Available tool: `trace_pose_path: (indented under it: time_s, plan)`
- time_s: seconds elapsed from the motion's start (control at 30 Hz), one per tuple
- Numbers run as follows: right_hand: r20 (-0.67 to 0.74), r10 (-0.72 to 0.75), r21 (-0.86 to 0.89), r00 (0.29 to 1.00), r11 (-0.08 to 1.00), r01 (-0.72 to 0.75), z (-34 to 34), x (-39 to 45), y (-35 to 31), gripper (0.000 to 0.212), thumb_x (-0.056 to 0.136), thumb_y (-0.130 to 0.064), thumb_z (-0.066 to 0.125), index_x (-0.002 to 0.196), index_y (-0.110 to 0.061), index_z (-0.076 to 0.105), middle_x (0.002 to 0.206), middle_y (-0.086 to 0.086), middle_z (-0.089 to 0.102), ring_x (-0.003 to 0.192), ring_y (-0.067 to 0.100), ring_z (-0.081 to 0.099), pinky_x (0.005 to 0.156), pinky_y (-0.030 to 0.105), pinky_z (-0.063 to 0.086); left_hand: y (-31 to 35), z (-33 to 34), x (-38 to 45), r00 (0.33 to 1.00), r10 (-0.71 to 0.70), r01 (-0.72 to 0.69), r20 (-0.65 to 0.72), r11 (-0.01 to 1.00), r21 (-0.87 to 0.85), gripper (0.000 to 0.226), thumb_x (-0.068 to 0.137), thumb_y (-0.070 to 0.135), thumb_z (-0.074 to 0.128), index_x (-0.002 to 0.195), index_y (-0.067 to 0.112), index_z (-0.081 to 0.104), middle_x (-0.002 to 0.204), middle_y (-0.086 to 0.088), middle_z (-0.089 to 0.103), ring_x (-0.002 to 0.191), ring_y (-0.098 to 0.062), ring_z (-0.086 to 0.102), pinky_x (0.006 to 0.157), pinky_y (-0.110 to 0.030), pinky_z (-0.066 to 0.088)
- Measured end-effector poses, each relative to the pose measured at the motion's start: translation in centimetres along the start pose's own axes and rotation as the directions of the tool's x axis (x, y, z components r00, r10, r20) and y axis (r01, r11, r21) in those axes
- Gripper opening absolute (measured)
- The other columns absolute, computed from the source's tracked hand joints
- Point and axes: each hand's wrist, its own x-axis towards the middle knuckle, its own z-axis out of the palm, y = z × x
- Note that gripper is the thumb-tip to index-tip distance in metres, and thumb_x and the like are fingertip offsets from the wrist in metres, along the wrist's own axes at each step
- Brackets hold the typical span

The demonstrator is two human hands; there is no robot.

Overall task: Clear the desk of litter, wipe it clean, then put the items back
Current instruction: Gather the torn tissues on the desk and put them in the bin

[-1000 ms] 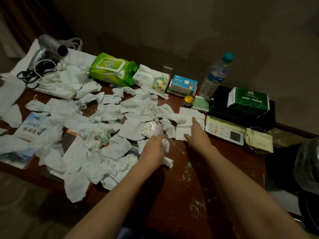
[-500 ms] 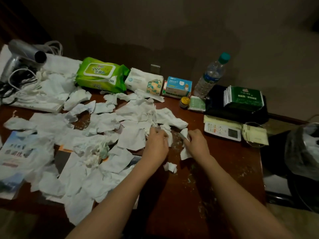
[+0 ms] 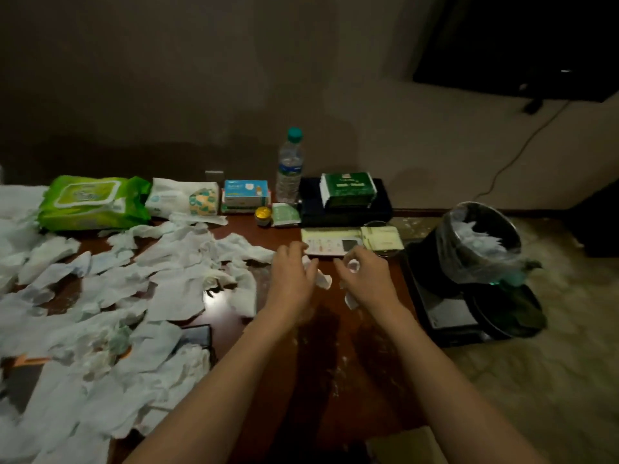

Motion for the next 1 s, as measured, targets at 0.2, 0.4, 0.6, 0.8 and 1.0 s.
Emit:
trace_pose_path:
  time_s: [0.2,0.4,0.6,0.8,1.0]
  plan:
    - [-0.09,0.034,0.012,0.995,0.999,-0.033,-6.9,-6.2,7.9,0.028,0.089,-0.026,0.066,0.07,-0.017,0.046,0.069,-0.005,0.05,0.069,0.01,0.051,0.062,0.023,0.037,7.1,5.5,-5.6,0.997,0.062,-0.059,0.036,0.995,-0.08,0.038,0.091,0.006,0.054,0.127,0.014,0.049,0.125,-0.008,0.045,0.104,-0.019,0.049,0.084,-0.027,0.042]
    - [-0.174,0.141,0.037,0.975,0.99,-0.137,-13.7,-12.0,15.5,0.031,0.089,-0.028,0.066,0.07,-0.018,0.044,0.071,-0.004,0.049,0.072,0.012,0.051,0.06,0.022,0.036,13.7,11.3,-10.2,0.979,0.193,-0.185,0.066,0.976,-0.119,0.044,0.091,0.002,0.051,0.134,0.01,0.048,0.131,-0.01,0.046,0.117,-0.023,0.047,0.091,-0.026,0.039]
    - [-0.227,0.159,0.067,0.961,0.987,-0.148,-18.0,-13.7,19.8,0.03,0.088,-0.028,0.067,0.07,-0.018,0.045,0.072,-0.005,0.048,0.072,0.011,0.05,0.063,0.021,0.036,18.4,15.6,-11.6,0.942,0.325,-0.318,0.086,0.944,-0.084,0.033,0.087,-0.005,0.053,0.119,0.003,0.058,0.115,-0.013,0.056,0.11,-0.027,0.051,0.089,-0.033,0.043]
    - [-0.292,0.127,0.095,0.948,0.99,-0.103,-21.0,-10.8,22.3,0.03,0.086,-0.025,0.068,0.07,-0.017,0.045,0.072,-0.002,0.049,0.071,0.012,0.049,0.062,0.02,0.034,22.3,19.8,-8.6,0.925,0.361,-0.352,0.119,0.932,-0.089,0.031,0.088,-0.001,0.055,0.117,0.007,0.059,0.119,-0.008,0.055,0.114,-0.022,0.05,0.097,-0.034,0.044]
    - [-0.339,0.154,0.116,0.928,0.986,-0.121,-24.1,-6.5,25.4,0.038,0.085,-0.023,0.07,0.063,-0.028,0.039,0.07,-0.012,0.045,0.067,0.003,0.045,0.057,0.012,0.033,26.2,24.1,-3.6,0.93,0.354,-0.342,0.101,0.932,-0.12,0.024,0.09,0.003,0.055,0.112,0.011,0.06,0.111,0.002,0.048,0.103,-0.008,0.044,0.086,-0.02,0.037]
